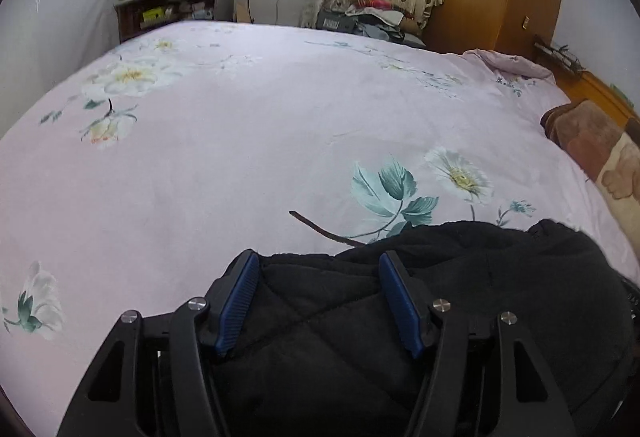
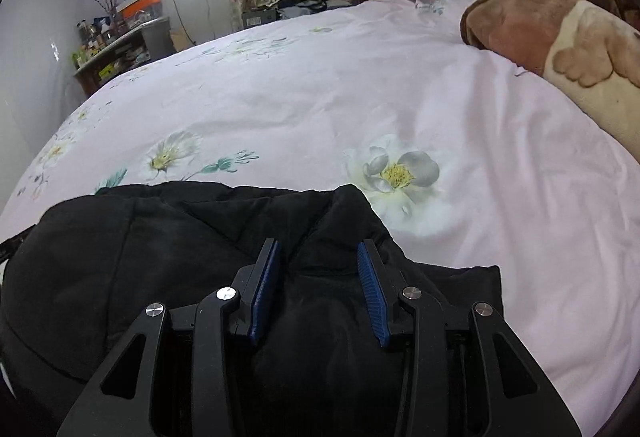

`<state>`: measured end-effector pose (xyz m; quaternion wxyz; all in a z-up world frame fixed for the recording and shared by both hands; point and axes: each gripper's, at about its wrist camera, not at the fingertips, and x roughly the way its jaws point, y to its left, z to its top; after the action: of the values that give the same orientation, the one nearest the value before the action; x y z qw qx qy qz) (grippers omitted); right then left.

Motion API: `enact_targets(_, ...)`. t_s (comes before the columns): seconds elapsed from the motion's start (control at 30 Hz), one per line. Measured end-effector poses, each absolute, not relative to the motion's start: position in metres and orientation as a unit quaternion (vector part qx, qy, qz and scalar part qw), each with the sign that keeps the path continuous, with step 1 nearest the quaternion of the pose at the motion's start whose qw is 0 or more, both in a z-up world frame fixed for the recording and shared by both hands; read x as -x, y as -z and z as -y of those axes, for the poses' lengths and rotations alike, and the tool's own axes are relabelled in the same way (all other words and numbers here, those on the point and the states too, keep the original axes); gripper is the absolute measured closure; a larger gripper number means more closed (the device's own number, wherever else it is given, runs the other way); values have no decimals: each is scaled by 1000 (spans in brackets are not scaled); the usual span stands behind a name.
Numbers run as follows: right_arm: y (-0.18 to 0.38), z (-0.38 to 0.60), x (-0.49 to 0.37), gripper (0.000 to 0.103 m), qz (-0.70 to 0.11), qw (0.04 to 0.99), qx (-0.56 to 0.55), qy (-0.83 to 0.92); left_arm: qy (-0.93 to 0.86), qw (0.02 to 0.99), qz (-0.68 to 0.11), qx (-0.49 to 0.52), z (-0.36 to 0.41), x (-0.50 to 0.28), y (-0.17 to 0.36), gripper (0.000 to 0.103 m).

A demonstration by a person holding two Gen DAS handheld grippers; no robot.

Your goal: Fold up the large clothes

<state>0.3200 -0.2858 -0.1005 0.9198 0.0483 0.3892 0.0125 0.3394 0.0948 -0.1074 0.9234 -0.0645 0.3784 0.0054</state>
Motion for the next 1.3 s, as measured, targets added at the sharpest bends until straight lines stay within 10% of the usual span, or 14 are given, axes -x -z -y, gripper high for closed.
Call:
enact_targets(0.53,122,288,-331,63,-394,917,-57,-13,-14,920,-386,63,-92,-347,124,38)
enact_targets(0.9,12,209,-275,63,-347,933,-14,-93,44,938,-340,57,-72,-290,37,39)
enact_targets(1.3,96,131,-297,63,-412,901,57,-119,23,918,-393,47,-68,-314,97,38)
